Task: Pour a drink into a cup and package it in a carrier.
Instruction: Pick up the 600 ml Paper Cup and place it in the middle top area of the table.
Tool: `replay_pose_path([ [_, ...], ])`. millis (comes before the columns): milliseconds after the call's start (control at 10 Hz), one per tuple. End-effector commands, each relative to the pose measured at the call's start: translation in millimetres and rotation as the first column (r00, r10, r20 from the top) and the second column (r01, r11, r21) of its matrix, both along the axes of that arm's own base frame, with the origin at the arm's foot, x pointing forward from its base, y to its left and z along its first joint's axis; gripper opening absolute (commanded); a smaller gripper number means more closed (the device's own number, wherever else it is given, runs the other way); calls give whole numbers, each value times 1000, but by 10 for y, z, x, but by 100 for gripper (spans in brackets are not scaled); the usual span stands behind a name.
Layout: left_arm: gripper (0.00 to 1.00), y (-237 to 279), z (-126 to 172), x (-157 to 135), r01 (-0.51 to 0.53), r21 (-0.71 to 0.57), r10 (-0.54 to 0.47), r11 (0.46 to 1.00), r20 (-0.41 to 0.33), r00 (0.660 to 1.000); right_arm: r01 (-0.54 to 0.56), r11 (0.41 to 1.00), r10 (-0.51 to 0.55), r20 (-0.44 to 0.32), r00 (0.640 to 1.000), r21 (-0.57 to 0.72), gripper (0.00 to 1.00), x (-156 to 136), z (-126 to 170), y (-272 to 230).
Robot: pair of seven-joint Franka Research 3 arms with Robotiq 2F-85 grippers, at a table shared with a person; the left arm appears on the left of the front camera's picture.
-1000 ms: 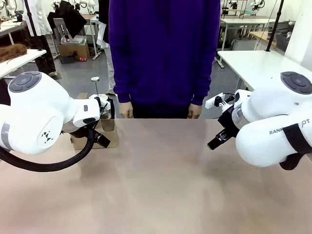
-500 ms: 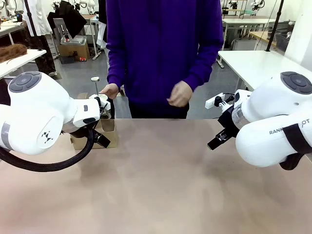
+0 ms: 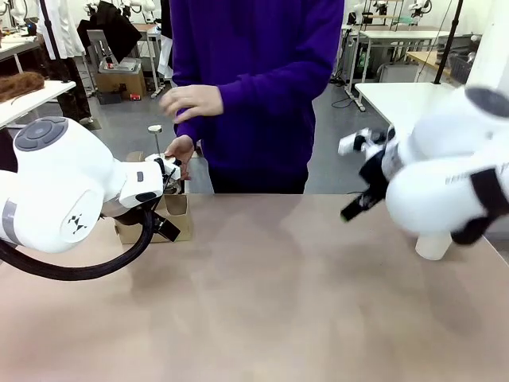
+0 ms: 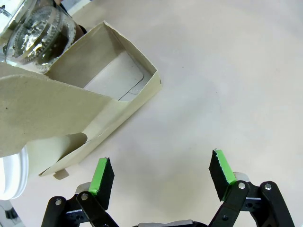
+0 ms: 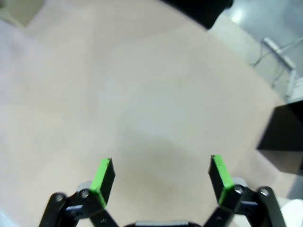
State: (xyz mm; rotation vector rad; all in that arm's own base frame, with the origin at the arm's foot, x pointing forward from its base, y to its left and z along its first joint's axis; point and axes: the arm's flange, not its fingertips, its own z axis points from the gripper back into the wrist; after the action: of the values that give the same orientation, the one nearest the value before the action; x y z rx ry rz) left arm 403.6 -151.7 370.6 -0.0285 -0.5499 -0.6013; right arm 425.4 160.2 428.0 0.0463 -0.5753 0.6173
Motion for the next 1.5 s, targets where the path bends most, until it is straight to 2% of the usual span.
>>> replay_pose_path([
  [0, 100, 1, 0, 0, 0, 0, 0, 1000, 0, 1000, -51, 996, 54, -39, 998, 75, 100, 336, 603, -343],
  [100, 100, 1, 0, 0, 0, 0, 0, 1000, 0, 1000, -90, 989, 97, -52, 994, 119, 100, 452, 818, -579],
  [200, 100, 1, 0, 0, 0, 0, 0, 1000, 0, 1000, -171, 967, 184, -50, 982, 187, 100, 577, 1027, -941],
  [400, 100, 1, 0, 0, 0, 0, 0, 1000, 0, 1000, -291, 892, 299, 32, 954, 347, 100, 722, 1152, -1794],
  [600, 100, 1, 0, 0, 0, 0, 0, 1000, 0, 1000, -366, 799, 343, 140, 929, 477, 100, 758, 933, -2567],
  [800, 100, 1, 0, 0, 0, 0, 0, 1000, 0, 1000, -458, 686, 360, 284, 889, 565, 100, 716, 542, -3201],
  [1000, 100, 1, 0, 0, 0, 0, 0, 1000, 0, 1000, -505, 595, 350, 364, 863, 626, 100, 738, 167, -3574],
  [1200, 100, 1, 0, 0, 0, 0, 0, 1000, 0, 1000, -525, 562, 337, 402, 851, 640, 100, 825, -174, -3714],
  [1300, 100, 1, 0, 0, 0, 0, 0, 1000, 0, 1000, -507, 562, 306, 405, 862, 653, 100, 854, -263, -3728],
  [1400, 100, 1, 0, 0, 0, 0, 0, 1000, 0, 1000, -526, 552, 309, 427, 850, 648, 100, 848, -305, -3730],
])
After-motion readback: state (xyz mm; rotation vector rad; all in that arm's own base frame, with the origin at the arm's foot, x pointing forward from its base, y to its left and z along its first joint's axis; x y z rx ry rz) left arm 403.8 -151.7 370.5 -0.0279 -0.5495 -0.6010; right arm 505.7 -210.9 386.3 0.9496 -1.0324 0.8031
